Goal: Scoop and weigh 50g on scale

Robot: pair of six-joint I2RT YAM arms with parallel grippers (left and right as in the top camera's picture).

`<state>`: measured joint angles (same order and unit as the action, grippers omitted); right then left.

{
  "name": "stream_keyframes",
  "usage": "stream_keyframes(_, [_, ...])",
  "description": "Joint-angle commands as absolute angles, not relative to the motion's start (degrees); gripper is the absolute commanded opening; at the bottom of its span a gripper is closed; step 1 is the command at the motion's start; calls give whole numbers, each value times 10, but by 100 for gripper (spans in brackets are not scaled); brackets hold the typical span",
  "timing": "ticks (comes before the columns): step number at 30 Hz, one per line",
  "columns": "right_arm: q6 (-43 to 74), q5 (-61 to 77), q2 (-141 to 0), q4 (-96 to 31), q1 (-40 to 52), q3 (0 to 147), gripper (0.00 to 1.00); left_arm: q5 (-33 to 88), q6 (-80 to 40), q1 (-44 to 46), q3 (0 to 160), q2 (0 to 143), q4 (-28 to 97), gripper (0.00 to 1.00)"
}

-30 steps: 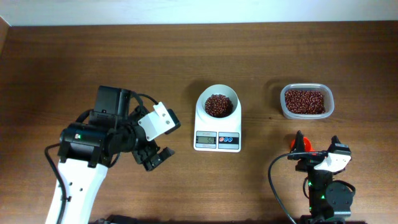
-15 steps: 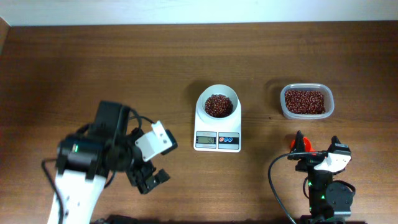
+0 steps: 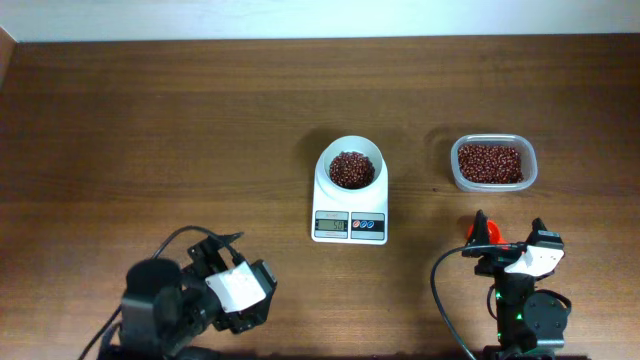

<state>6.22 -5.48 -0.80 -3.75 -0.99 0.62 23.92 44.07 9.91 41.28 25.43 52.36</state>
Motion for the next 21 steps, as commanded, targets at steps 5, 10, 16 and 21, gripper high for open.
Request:
stream_keyframes(5, [62,-51,-2,-43,-13,3,99,159,174,100,262,134,321,99])
stream_keyframes(10, [62,-51,-2,-43,-13,3,99,136,154,100,182,62,255,99])
stream_keyframes(16, [62,-51,-2,-43,-13,3,99,120,154,100,138,8,231,99])
stream_keyframes(21, [62,-51,-2,-43,-13,3,99,104,154,100,99,3,179,99])
